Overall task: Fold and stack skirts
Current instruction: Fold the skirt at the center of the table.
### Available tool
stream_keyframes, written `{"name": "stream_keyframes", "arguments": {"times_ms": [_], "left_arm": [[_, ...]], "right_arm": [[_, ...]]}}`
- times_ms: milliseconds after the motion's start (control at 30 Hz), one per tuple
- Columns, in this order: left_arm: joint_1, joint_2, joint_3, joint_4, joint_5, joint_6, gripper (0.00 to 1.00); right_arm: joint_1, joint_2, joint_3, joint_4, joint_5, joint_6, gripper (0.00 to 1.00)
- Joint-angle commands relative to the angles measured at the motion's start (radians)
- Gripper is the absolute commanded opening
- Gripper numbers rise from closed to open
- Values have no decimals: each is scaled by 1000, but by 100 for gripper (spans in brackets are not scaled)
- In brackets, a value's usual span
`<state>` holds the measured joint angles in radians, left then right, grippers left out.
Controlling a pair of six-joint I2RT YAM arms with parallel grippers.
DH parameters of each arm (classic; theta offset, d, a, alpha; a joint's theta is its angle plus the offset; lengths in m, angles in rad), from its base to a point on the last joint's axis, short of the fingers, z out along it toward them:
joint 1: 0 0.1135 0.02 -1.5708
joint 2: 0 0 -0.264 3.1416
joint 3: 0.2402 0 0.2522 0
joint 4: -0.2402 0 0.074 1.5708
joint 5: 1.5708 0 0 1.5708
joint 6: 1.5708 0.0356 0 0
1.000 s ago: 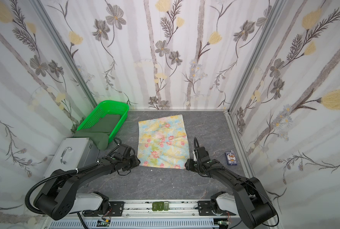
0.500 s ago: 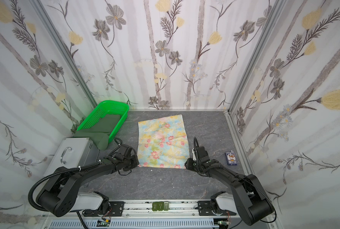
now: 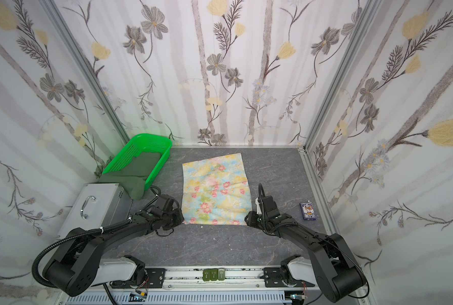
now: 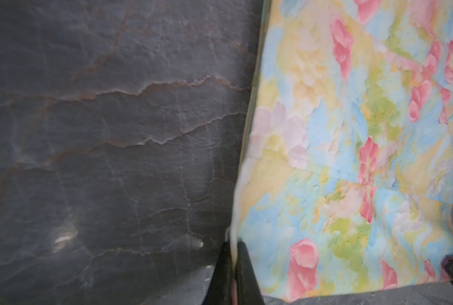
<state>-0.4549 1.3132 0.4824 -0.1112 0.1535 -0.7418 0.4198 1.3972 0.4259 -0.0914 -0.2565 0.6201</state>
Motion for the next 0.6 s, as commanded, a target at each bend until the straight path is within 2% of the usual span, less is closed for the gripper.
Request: {"name": "stream_keyframes", "arguments": {"times_ms": [0, 233, 400, 567], "left_arm": [[-1, -7, 13, -10, 4, -16, 0], [1, -16, 49, -10, 33, -27, 0], [1, -14, 51, -12, 37, -27, 0], [1, -20, 47, -13, 41, -25, 0]], "right_arm": [[5, -29, -13, -106, 36, 12, 54], [13, -75, -29, -149, 37, 31, 57], [23, -87, -74, -94, 5, 75, 58], [24, -67, -76, -51, 42, 93, 58]]}}
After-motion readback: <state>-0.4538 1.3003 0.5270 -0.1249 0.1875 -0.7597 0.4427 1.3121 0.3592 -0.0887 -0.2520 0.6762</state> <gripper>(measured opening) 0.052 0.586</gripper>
